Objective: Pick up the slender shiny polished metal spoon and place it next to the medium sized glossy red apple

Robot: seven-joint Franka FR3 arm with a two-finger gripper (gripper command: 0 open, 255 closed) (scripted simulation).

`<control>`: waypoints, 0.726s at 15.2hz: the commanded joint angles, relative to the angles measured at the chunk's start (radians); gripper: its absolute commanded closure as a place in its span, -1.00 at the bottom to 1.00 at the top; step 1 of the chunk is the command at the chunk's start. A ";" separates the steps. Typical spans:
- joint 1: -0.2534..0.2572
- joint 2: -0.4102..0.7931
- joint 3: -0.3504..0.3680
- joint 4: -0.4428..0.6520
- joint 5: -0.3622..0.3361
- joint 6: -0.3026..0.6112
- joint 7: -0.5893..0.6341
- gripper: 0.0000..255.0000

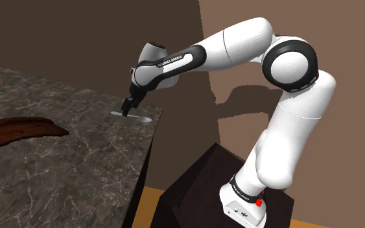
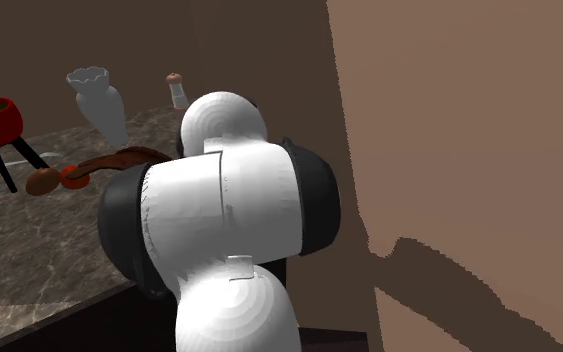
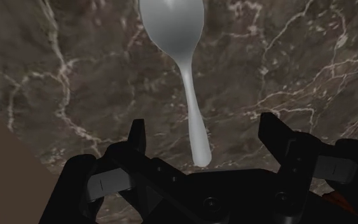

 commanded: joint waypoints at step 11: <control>0.002 0.037 0.005 0.000 0.010 0.038 -0.007 1.00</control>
